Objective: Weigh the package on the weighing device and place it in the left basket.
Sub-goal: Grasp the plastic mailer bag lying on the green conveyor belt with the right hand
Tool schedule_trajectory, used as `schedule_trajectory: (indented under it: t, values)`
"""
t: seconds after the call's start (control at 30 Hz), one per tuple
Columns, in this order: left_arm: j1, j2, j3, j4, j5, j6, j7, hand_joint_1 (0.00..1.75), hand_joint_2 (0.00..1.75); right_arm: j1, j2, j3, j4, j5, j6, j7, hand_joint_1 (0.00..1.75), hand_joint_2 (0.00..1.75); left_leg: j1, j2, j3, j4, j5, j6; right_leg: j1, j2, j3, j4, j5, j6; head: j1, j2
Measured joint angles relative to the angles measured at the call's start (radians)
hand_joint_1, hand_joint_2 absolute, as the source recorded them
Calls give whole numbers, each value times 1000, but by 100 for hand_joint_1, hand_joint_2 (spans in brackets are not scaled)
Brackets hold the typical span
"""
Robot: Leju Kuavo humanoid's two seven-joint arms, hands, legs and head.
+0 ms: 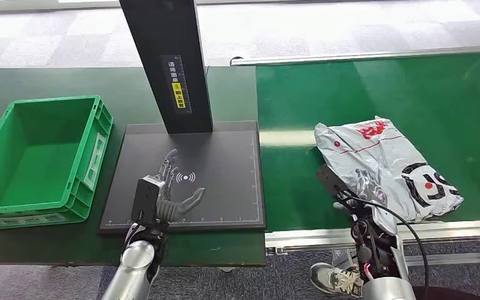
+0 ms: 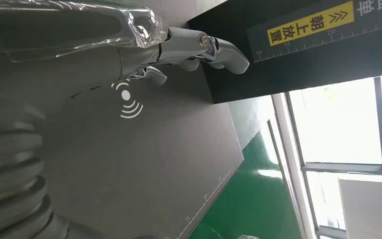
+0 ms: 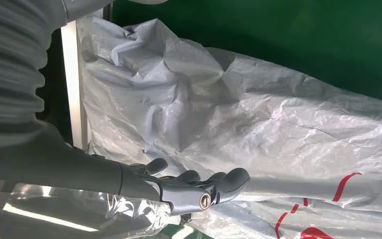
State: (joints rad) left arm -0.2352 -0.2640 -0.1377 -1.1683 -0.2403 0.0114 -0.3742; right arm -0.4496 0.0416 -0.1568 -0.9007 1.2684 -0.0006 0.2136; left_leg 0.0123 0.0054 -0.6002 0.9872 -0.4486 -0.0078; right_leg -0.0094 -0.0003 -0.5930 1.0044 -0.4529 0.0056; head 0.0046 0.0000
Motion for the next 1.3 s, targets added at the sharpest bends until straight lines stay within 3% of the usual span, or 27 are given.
schedule_trajectory:
  t: [1.3]
  values:
    - [12,-2,9,-8,-3,2,2,0,175,-33,2,31,47,-11,5,-21,0,175,0,0,0,0,0,0,0,0,0,0,0,0,0,0]
